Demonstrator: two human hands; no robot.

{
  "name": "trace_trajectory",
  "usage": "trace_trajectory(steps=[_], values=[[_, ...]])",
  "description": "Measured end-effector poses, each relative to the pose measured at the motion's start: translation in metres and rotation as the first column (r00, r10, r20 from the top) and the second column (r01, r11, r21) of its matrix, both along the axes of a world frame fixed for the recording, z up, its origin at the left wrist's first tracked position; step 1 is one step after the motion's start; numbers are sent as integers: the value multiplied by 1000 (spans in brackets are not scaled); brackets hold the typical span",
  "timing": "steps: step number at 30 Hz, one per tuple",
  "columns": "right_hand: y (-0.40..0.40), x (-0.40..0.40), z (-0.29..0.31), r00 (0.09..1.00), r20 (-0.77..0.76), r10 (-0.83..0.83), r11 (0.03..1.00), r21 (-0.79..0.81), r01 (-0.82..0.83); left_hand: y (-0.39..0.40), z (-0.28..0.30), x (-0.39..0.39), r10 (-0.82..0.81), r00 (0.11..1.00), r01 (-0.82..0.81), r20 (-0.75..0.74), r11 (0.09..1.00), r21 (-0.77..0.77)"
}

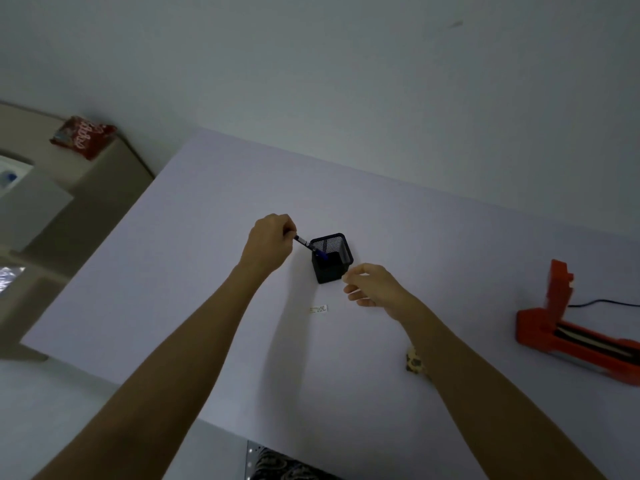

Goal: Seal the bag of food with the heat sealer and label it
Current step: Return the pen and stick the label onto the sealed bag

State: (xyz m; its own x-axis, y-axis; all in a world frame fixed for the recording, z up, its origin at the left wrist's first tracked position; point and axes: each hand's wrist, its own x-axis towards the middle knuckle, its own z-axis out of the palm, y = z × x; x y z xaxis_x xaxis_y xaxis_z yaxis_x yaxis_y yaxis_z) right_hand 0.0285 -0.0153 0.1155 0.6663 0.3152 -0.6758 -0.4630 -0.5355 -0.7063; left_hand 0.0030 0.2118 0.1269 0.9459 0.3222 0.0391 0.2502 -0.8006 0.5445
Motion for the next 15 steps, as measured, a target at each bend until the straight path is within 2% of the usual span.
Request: trace_trajectory(steps=[5, 9, 11, 15], values=[[4, 3, 1, 1000, 8, 3, 1000, 0, -3, -14, -8, 8, -64, 997, 60, -52, 995, -75], [5, 5, 1, 1000, 21, 7, 1000, -11, -6, -26, -15, 10, -60, 998, 54, -36, 987, -150], [6, 5, -2, 1000, 29, 7, 1000, -12, -7, -29, -17, 5, -2, 1000, 3, 5, 988, -155], [11, 1, -22, 993, 99, 65, 996, -59, -59, -29, -35, -19, 226, 969, -200, 95, 953, -226]])
